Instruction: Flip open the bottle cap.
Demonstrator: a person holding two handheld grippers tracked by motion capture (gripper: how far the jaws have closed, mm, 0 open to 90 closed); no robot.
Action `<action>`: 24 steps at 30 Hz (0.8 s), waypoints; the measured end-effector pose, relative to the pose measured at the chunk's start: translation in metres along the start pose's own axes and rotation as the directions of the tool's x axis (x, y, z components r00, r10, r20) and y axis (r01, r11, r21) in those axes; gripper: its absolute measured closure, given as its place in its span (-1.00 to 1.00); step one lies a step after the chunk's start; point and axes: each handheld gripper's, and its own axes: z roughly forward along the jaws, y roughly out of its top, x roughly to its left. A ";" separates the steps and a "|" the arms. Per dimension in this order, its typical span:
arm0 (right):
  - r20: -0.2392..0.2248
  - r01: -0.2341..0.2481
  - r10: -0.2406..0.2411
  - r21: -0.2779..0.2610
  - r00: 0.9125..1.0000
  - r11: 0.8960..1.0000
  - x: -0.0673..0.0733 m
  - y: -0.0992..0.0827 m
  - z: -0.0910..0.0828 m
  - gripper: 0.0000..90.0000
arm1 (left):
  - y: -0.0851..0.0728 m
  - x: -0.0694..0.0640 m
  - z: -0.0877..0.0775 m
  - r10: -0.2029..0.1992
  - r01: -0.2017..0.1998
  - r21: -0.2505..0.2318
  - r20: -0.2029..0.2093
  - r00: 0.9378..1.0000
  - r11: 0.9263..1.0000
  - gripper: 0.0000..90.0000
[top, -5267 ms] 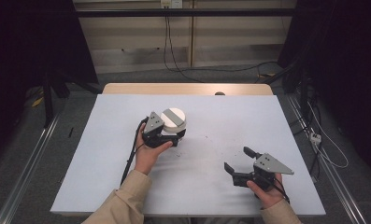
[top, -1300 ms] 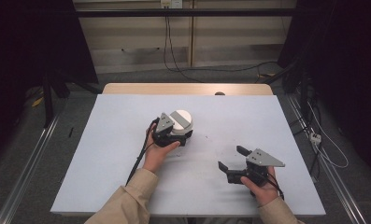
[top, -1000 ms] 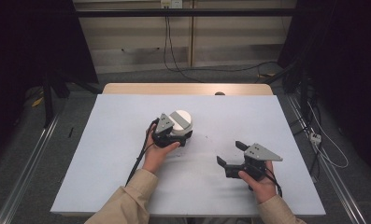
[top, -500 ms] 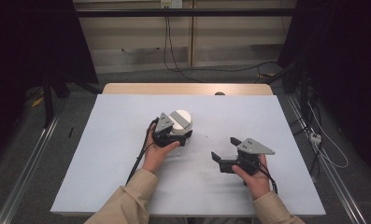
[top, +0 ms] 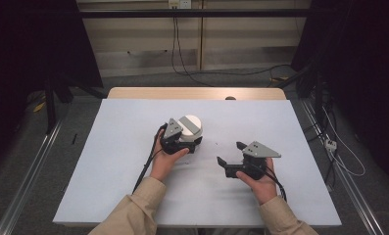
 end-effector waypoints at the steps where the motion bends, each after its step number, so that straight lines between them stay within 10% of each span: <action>1: -0.003 -0.004 0.004 0.003 1.000 1.000 0.000 0.001 0.001 -0.77 | 0.000 0.000 0.000 -0.006 0.006 0.000 0.000 1.000 1.000 -0.59; 24: -0.039 -0.017 0.019 0.046 0.999 0.999 0.008 0.024 0.024 0.07 | 0.000 0.001 0.001 -0.007 0.007 0.013 0.005 1.000 1.000 -0.59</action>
